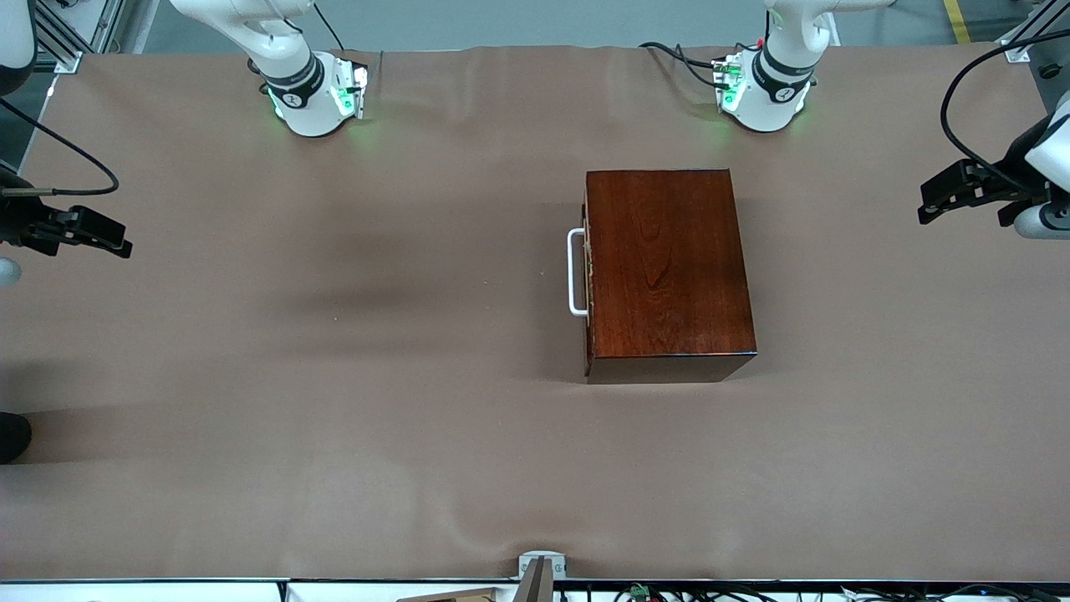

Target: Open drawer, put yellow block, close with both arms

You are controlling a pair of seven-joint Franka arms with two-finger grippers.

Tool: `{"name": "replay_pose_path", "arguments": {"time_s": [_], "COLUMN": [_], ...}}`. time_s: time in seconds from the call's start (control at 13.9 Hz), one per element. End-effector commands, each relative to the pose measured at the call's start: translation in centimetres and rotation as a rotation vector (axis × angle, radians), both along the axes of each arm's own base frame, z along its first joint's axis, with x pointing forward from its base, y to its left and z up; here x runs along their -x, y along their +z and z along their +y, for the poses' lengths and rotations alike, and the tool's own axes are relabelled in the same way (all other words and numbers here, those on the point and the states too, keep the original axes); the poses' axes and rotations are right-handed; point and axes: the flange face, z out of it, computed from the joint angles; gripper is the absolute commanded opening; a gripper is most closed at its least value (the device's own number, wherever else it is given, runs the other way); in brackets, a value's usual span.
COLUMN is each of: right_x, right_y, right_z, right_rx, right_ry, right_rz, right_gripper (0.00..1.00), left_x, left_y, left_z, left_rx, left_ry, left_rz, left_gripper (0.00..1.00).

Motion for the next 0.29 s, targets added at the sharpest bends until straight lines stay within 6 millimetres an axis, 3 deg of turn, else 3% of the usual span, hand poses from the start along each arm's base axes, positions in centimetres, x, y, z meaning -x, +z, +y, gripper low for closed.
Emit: {"name": "replay_pose_path", "arguments": {"time_s": [0.0, 0.22], "right_x": [0.57, 0.63], "right_y": [0.64, 0.72], "right_z": [0.18, 0.14], "right_rx": [-0.026, -0.045], "right_ry": [-0.008, -0.013], "right_rz": [-0.012, -0.013], "right_gripper": [1.0, 1.0], "left_x": [0.0, -0.25], "left_y": [0.09, -0.72], "left_z": [0.25, 0.35], "left_rx": [-0.007, -0.007], "left_ry": [0.001, 0.003], "left_rz": [0.022, 0.039], "left_gripper": [1.0, 1.0]}}
